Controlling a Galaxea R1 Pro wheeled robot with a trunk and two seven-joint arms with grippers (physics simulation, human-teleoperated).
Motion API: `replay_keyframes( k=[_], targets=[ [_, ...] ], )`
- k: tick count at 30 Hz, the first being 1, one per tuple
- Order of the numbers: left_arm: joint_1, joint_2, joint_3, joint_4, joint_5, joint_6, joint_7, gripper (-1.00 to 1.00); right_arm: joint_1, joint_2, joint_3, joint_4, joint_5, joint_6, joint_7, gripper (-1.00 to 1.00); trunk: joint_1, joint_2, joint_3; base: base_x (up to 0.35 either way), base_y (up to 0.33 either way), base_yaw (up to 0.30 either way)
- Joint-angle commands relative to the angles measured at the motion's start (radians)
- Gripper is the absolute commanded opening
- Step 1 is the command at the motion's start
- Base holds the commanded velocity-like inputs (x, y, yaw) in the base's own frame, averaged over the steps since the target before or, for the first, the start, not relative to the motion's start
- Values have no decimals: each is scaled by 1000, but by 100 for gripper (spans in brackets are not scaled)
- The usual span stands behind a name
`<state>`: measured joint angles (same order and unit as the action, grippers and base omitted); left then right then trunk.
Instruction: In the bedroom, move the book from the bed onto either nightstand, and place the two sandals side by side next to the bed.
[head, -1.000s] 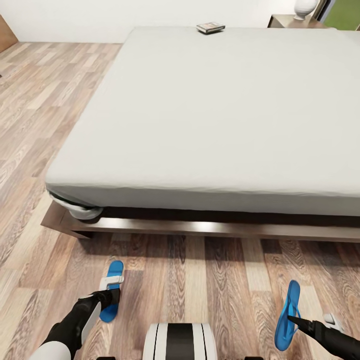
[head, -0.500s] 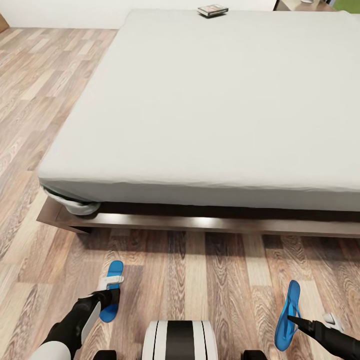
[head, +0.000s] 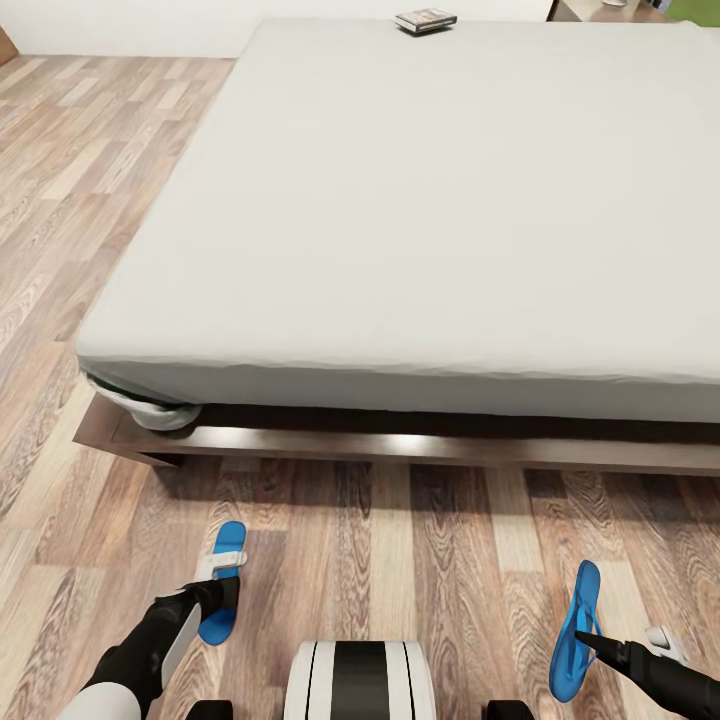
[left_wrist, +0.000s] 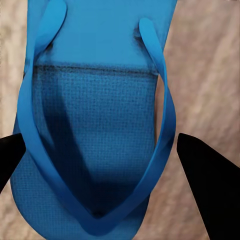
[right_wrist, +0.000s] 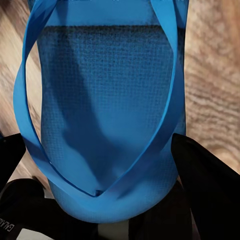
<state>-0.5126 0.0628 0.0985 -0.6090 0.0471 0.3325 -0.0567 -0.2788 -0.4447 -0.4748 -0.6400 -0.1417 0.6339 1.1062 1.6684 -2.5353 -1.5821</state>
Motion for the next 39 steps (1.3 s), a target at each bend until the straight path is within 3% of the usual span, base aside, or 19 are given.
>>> replay_keyframes(
  k=[1, 39],
  targets=[
    [0, 0, 5, -4, -4, -49, -5, -100, 0, 0, -1, 0, -4, 7, 1, -100, 0, 0, -1, 0, 0, 0],
    [0, -1, 6, -3, -5, -46, 0, -100, 0, 0, -1, 0, -4, 7, 1, -100, -1, 0, 7, 0, 0, 0]
  ],
)
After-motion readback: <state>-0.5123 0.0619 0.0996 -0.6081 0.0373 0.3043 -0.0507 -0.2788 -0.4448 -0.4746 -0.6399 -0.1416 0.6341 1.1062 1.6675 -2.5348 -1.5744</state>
